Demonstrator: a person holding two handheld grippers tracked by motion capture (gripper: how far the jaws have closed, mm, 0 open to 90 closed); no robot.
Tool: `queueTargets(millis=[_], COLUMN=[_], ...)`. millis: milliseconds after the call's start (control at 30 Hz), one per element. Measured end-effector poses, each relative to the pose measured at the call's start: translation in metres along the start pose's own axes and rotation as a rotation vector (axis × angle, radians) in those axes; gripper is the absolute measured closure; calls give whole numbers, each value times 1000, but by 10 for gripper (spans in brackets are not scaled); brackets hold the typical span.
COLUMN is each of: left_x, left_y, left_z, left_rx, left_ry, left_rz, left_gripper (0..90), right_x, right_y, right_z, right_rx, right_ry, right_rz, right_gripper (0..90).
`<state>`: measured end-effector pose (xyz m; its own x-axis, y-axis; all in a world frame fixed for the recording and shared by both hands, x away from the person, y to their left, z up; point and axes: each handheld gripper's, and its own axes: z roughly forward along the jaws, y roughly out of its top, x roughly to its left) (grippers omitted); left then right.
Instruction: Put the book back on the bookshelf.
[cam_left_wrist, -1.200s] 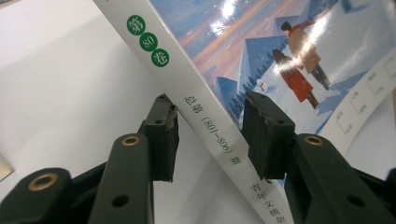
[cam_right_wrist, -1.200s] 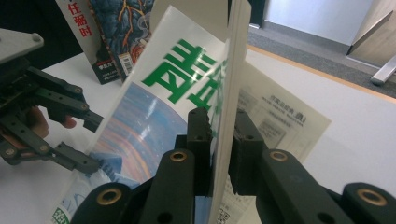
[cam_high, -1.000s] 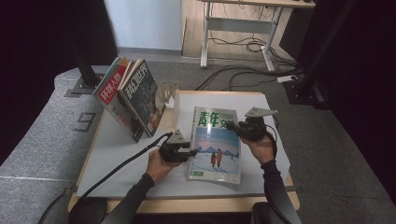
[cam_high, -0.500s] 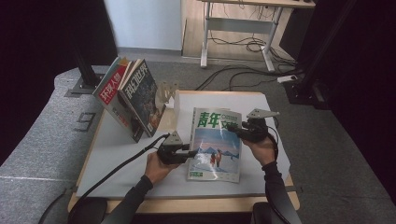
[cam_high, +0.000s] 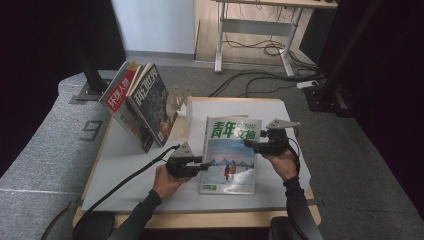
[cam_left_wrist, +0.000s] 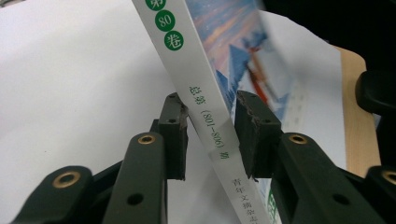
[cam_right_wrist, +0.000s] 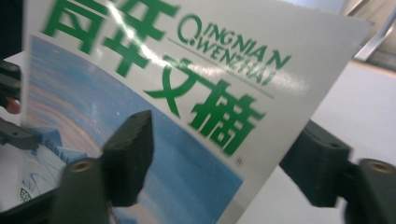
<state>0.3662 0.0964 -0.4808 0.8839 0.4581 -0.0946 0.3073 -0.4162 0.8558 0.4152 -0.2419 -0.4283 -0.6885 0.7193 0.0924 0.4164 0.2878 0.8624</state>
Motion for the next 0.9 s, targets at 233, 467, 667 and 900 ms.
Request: queueTargets(millis=[233,467,667,900], left_x=[-1,-3,-1,2], left_y=[0,1,2,4], left_z=[-2,-5,-8,-13], left_rx=[3,8,25,57], left_ry=[-3,-19,-46,-75], left_rz=[5,14,10,-4], left_gripper=[663,672,680,683], right_x=[-8,-17,-15,-7], right_y=[-12,-21,-18,-9], right_z=[12,24,18,7], right_rx=[44,51,29,-26], right_ry=[41,136,124,120], right_rz=[70,142,129,66], right_gripper=[159,297,518,741])
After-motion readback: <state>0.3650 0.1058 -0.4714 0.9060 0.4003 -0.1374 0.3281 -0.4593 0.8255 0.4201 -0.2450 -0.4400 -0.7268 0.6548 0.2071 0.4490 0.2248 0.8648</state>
